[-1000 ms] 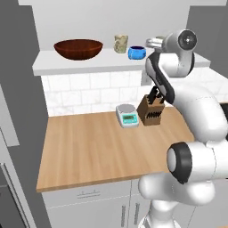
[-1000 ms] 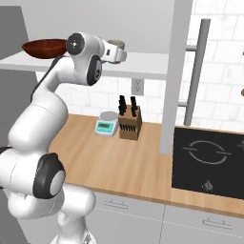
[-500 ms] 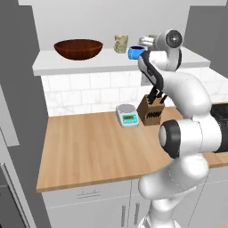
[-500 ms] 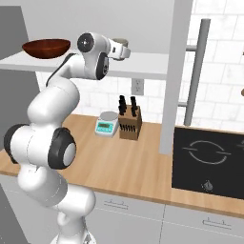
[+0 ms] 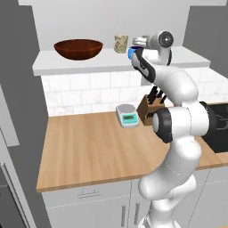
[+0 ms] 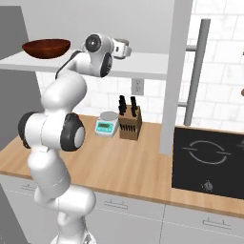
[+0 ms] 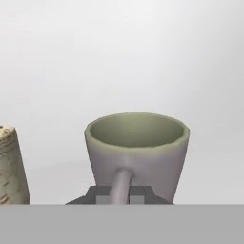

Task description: Gather all objects into one cabinet and sort the glasses and bowls to opposite sides.

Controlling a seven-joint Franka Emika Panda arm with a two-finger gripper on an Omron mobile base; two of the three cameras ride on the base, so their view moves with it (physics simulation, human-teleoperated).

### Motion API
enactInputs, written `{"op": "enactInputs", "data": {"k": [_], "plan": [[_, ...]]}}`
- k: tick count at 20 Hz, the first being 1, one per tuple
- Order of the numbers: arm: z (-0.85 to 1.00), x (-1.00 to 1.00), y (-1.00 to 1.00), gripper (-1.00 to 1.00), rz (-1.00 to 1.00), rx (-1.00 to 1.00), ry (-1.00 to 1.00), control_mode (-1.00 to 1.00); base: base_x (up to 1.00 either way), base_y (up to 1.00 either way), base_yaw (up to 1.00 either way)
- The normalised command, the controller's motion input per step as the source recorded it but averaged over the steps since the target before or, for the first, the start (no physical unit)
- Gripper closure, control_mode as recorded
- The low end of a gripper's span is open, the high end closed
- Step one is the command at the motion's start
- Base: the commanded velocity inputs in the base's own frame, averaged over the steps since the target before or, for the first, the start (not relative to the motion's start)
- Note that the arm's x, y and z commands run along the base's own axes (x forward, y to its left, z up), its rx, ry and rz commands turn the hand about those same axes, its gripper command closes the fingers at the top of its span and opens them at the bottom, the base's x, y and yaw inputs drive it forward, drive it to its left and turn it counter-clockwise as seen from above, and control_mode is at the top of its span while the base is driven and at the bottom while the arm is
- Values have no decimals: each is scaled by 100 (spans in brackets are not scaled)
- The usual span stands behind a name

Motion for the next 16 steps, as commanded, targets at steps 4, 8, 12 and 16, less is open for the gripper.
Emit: {"op": "enactInputs", "data": {"k": [4,8,12,16], "plan": [[-16,31,0,100,5,0,0,-100,0,0,0],[0,0,0,100,0,1,0,-100,0,0,0],[-15,0,12,-100,0,7,0,-100,0,0,0],[-21,0,19,-100,0,8,0,-100,0,0,0]]}}
